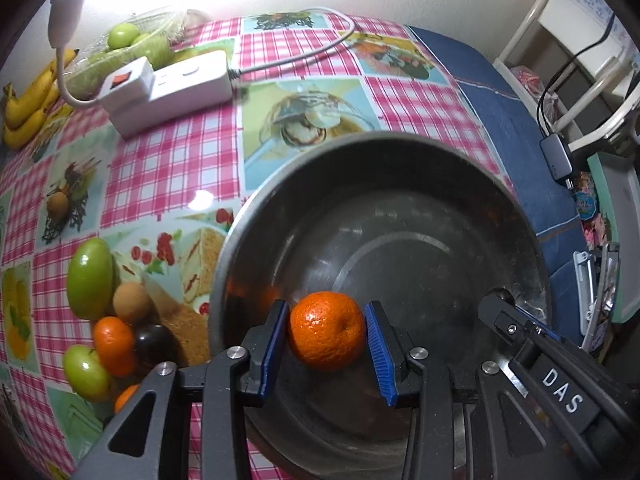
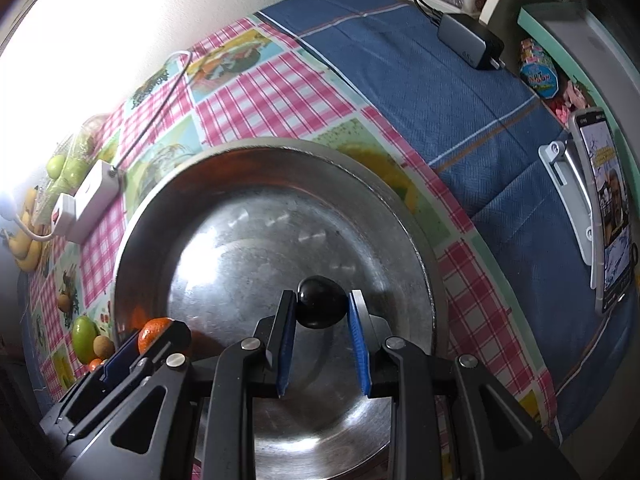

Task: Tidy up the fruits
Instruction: 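Carry the tangerine and plum into the steel bowl and open both tools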

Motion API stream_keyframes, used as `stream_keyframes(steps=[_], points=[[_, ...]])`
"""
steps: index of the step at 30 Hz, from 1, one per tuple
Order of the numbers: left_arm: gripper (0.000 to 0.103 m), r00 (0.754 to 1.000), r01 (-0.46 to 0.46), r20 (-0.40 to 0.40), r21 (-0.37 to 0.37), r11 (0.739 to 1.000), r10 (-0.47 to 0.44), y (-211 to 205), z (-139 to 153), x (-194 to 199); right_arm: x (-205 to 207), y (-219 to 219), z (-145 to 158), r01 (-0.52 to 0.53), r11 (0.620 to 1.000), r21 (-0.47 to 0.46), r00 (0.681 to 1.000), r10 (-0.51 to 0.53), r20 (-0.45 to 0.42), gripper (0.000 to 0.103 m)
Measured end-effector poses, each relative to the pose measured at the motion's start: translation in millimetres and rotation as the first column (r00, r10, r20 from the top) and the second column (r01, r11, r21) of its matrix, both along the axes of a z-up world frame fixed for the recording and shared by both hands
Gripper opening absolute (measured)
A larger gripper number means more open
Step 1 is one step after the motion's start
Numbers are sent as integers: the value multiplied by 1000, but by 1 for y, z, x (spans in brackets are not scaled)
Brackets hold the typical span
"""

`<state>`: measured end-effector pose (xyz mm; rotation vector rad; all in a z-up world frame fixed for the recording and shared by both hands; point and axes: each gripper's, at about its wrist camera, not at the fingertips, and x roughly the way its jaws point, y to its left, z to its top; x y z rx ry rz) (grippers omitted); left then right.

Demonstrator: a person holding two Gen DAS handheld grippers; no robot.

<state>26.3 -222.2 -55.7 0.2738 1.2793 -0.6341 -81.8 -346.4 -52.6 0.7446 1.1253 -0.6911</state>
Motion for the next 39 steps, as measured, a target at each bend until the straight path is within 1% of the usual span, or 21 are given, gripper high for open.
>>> stream_keyframes(steps=[3, 6, 11, 15, 18, 21, 26, 28, 29, 31, 35, 38, 39], points=[[42, 1000, 9, 20, 1, 1000, -9, -1, 1, -1, 1, 0, -3, -7, 1000, -12, 1000, 7, -23, 28], [42, 1000, 8, 18, -5, 1000, -8, 0, 1, 1, 3, 3, -5, -17, 1000, -13, 999, 16, -38, 28], [43, 1000, 11, 21, -3, 1000, -11, -2, 1, 1, 5, 7, -3, -31, 999, -21, 999, 31, -37, 28], [43, 1000, 14, 15, -6, 1000, -14, -1, 2, -2, 5, 6, -3, -24, 1000, -17, 998, 23, -54, 28], [44, 1000, 17, 24, -19, 1000, -17, 0, 7, -2, 7, 5, -2, -22, 1000, -11, 998, 21, -51, 28], [44, 1000, 18, 23, -41, 999, -17, 3, 14, -2, 8, 5, 2, -28, 999, -26, 998, 27, -54, 28], [45, 999, 19, 35, -85, 996, -16, 8, 32, -2, 5, 7, 17, -37, 998, -45, 999, 36, -24, 29], [47, 999, 14, 47, -93, 996, -10, 10, 40, -3, 3, 7, 26, -34, 997, -64, 999, 34, -4, 29], [48, 999, 11, 53, -95, 995, -6, 11, 43, -4, 1, 7, 32, -32, 997, -72, 999, 33, 8, 31], [49, 998, 2, 62, -95, 995, 4, 13, 49, -4, -3, 7, 41, -27, 996, -86, 999, 29, 30, 38], [50, 996, -28, 82, -79, 996, 34, 21, 57, -3, -6, 9, 53, -24, 993, -115, 998, 30, 51, 38], [50, 993, -63, 96, -65, 996, 69, 30, 58, -1, -7, 10, 55, -27, 992, -119, 998, 34, 54, 38], [54, 992, -74, 102, -59, 996, 79, 33, 58, 0, -7, 11, 54, -29, 992, -119, 998, 35, 51, 39]])
